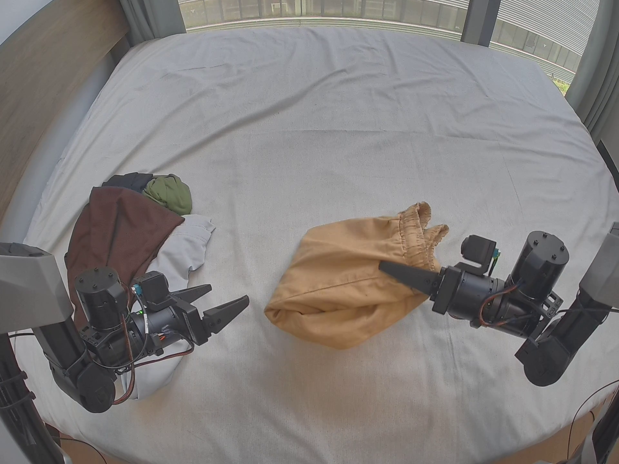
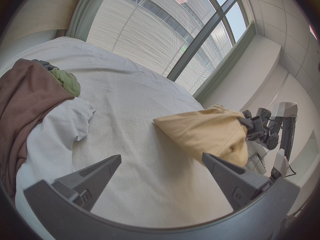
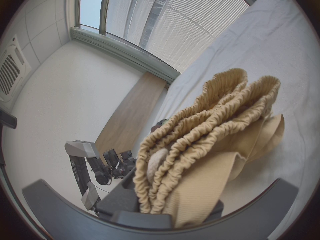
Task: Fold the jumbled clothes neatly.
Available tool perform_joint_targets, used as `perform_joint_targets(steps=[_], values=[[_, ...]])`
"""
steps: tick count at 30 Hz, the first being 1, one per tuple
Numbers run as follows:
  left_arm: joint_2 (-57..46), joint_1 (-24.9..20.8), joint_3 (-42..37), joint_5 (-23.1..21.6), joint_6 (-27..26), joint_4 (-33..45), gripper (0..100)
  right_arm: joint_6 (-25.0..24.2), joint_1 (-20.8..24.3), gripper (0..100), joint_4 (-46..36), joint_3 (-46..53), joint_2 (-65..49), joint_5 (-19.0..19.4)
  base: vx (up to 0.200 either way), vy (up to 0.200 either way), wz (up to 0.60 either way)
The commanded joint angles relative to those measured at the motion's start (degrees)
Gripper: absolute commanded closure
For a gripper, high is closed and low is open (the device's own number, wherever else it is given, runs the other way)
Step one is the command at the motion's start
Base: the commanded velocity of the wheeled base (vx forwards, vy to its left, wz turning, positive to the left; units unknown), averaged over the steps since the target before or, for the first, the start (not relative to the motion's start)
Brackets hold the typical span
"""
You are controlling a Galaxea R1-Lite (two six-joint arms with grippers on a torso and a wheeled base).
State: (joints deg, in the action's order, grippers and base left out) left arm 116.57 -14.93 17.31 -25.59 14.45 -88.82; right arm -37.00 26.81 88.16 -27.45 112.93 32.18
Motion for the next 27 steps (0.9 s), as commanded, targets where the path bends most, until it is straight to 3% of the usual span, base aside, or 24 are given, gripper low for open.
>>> perform_joint_targets(steps=[1,11,27], values=[[0.0,0.1,0.0,0.0,0.1,0.0,0,-1.1,0.3,100,0.1,-4.1,-1.3,0.7,0.0,0.0,0.0],[0.2,0.1,0.0,0.0,0.1,0.0,0,-5.7,-0.6,100,-0.6,-14.0,1.2,0.8,0.0,0.0,0.0],[0.6,-0.1,0.0,0.0,0.1,0.1,0,-8.6,-3.2,100,-2.1,-29.5,9.9,0.7,0.0,0.0,0.0]])
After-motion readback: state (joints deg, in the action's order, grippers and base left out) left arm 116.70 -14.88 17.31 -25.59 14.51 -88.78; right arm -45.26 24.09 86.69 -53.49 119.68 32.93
